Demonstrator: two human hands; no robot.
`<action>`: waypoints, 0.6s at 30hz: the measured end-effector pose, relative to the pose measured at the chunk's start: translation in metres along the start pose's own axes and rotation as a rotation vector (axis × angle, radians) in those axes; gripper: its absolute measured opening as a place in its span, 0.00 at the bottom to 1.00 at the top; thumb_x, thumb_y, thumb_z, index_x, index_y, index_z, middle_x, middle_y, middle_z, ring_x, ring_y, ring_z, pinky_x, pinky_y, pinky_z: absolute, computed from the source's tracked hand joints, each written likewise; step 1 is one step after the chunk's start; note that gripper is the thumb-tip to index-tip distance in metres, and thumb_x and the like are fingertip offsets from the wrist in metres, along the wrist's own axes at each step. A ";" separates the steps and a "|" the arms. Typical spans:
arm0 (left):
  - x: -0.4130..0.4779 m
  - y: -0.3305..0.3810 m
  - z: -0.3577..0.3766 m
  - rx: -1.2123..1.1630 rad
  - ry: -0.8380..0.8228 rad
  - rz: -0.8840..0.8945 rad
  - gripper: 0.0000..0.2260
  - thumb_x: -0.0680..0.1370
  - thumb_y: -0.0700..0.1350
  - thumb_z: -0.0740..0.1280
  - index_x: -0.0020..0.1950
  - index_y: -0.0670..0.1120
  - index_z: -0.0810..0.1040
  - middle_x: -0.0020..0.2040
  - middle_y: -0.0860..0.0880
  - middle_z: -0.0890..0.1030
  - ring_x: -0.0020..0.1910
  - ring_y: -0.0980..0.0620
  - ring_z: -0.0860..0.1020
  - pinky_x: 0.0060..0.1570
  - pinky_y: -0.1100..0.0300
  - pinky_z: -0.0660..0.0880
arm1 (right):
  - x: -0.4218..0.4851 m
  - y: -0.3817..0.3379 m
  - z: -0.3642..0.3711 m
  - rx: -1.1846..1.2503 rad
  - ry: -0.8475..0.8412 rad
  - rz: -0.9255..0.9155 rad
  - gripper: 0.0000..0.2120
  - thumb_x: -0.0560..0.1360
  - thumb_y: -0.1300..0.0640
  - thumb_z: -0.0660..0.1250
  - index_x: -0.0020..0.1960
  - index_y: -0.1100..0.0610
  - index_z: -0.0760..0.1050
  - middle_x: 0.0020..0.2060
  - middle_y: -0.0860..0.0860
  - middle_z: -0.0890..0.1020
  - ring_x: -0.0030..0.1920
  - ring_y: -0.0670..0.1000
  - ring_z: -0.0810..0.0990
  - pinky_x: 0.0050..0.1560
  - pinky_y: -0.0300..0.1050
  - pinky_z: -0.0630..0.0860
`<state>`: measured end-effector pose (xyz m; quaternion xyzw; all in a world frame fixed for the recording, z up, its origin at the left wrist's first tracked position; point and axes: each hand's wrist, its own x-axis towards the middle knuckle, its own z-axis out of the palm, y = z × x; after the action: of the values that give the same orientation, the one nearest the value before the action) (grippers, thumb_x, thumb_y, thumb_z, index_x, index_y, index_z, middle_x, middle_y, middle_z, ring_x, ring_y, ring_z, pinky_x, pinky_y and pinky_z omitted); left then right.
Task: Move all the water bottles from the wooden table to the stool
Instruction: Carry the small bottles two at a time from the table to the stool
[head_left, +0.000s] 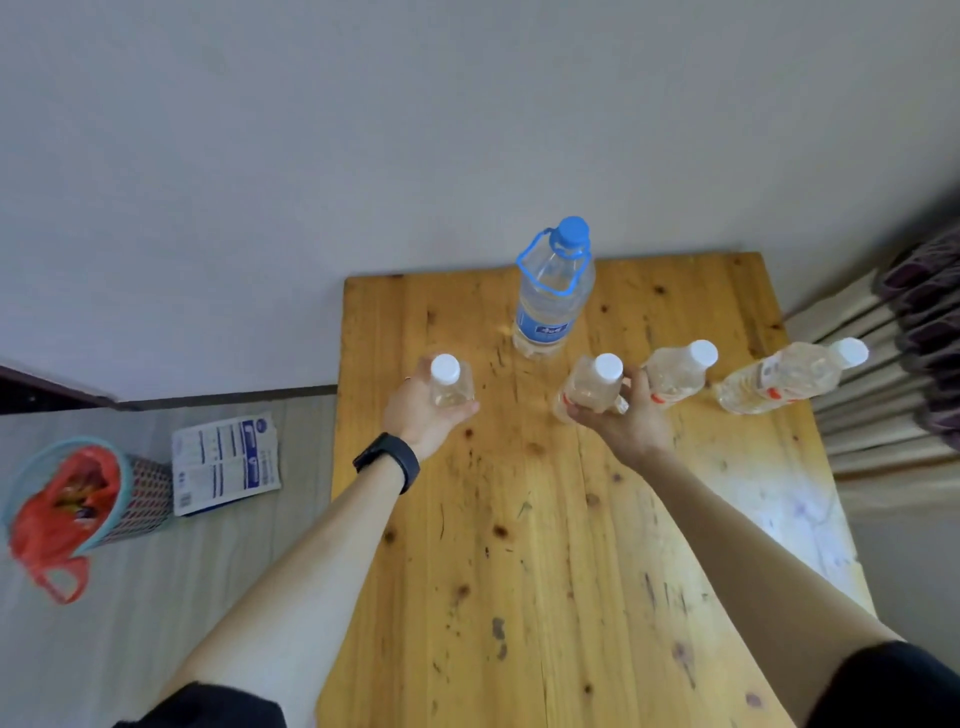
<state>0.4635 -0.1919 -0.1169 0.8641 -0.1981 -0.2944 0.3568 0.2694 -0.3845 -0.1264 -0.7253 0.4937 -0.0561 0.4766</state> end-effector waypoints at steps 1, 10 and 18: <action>-0.004 -0.003 0.001 0.041 -0.027 0.016 0.31 0.70 0.57 0.77 0.69 0.56 0.69 0.53 0.56 0.81 0.52 0.52 0.80 0.48 0.55 0.79 | -0.002 0.001 0.001 -0.004 0.002 -0.025 0.39 0.66 0.47 0.80 0.69 0.54 0.63 0.65 0.49 0.75 0.58 0.50 0.75 0.53 0.46 0.69; -0.119 -0.036 0.016 0.168 -0.034 0.011 0.26 0.70 0.62 0.74 0.65 0.67 0.68 0.51 0.58 0.80 0.46 0.56 0.79 0.34 0.63 0.73 | -0.091 0.033 0.015 -0.036 -0.214 0.018 0.37 0.67 0.47 0.80 0.68 0.46 0.62 0.59 0.42 0.76 0.54 0.49 0.81 0.54 0.48 0.77; -0.216 -0.068 0.031 0.297 -0.132 0.081 0.28 0.70 0.62 0.73 0.67 0.65 0.67 0.60 0.61 0.79 0.53 0.56 0.79 0.43 0.58 0.79 | -0.207 0.078 0.046 -0.027 -0.328 0.043 0.34 0.66 0.49 0.81 0.61 0.36 0.61 0.55 0.32 0.76 0.56 0.47 0.82 0.51 0.50 0.81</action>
<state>0.2909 -0.0431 -0.1054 0.8774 -0.2974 -0.3035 0.2229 0.1378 -0.2003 -0.1286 -0.7204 0.4253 0.0797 0.5421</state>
